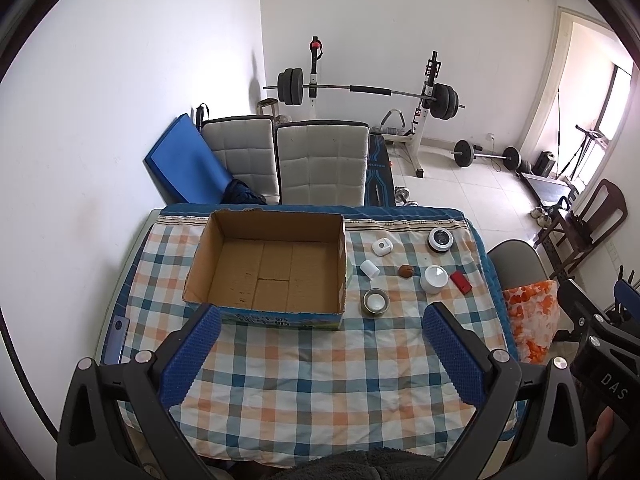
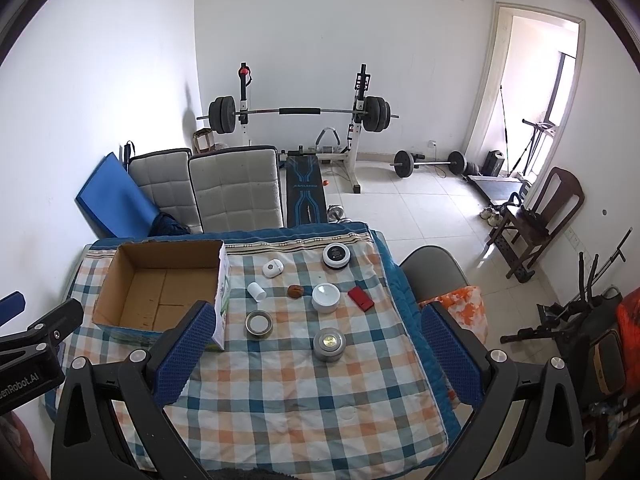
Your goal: Organize rigid objects
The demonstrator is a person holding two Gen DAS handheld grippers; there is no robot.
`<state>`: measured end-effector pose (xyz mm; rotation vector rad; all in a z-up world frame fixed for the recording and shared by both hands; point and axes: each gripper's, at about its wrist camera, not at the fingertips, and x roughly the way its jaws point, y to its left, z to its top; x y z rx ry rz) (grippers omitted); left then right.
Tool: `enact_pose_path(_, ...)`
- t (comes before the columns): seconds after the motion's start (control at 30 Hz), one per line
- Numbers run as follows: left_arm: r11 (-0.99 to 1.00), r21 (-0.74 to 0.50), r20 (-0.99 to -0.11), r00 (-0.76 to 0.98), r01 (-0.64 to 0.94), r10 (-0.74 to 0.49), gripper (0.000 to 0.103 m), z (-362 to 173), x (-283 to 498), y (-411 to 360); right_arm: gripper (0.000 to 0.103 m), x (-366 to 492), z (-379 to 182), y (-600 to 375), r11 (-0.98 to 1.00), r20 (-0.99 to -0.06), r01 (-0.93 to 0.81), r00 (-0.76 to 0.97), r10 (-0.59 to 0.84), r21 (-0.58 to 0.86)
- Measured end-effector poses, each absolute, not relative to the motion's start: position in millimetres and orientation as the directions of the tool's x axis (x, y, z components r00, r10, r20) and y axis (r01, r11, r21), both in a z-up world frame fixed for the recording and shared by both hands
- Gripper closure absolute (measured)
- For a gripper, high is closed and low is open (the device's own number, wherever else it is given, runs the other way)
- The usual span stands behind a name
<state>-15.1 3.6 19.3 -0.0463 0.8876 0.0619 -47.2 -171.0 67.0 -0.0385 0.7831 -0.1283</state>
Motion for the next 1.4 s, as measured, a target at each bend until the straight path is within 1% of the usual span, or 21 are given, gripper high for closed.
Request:
enact_pose_path(0.27,0.998,-0.021,-0.789,0.614,-0.065,0.023,0.0,15,-17,-4,0.0,-47,67,-170,0.991,-0.701,0.103,0.701,-0.133,-0.085)
enact_pose_path(0.6,0.998,-0.03,-0.814,0.581,-0.06,0.01,0.0,0,-10,-5,0.0,-44,50,-179,0.99,-0.73,0.116,0.669,-0.137,-0.08)
enact_pose_path(0.9,0.999,-0.033,-0.862,0.506,-0.019,-0.019,0.0,-34,21,-24,0.0,-17,8,-205,0.985,-0.804,0.157,0.576,-0.148,-0.07)
enact_pose_path(1.03,0.999,-0.033,-0.89,0.456,-0.007,-0.026,0.0,-64,49,-34,0.0,9,-23,-222,0.982,-0.845,0.177,0.512,-0.155,-0.073)
enact_pose_path(1.13,0.999,-0.047,-0.921,0.388,-0.002,-0.042,0.0,-97,76,-41,0.0,36,-58,-235,0.98,-0.882,0.186,0.446,-0.15,-0.072)
enact_pose_path(1.27,0.999,-0.052,-0.96,0.274,0.009,-0.052,0.0,-149,115,-57,0.0,81,-125,-251,0.98,-0.931,0.187,0.341,-0.126,-0.064)
enact_pose_path(1.4,0.998,-0.06,-0.983,0.17,0.024,-0.063,0.0,-204,157,-80,0.0,126,-203,-266,0.981,-0.973,0.192,0.218,-0.078,-0.036)
